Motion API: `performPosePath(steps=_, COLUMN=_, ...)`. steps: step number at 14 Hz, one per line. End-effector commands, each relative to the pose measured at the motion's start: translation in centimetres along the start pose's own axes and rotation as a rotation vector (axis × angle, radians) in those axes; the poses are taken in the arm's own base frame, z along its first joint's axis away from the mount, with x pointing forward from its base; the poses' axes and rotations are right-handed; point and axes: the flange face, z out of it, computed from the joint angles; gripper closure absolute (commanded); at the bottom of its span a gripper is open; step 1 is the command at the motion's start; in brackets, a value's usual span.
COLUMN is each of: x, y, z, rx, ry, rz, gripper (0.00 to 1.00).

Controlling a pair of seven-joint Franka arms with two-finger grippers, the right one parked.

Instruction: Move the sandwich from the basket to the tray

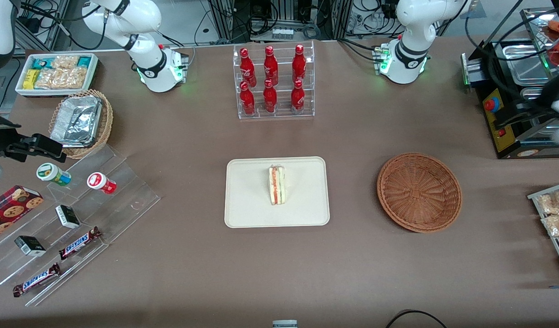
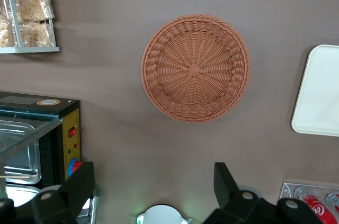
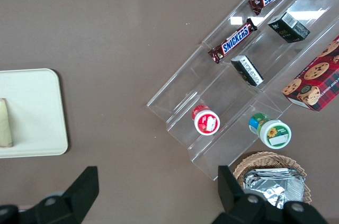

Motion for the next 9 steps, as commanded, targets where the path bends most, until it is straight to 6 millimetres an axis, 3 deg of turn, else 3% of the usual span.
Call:
performPosePath(steps=1, x=-2.43, y=-0.94, z=-0.37, rx=-0.020, ry=-0.003, rz=0.052, gripper=0.01)
performPosePath(steps=9, x=-2.39, y=-0.76, z=-0.60, rx=-0.021, ry=0.004, rz=0.073, gripper=0.01)
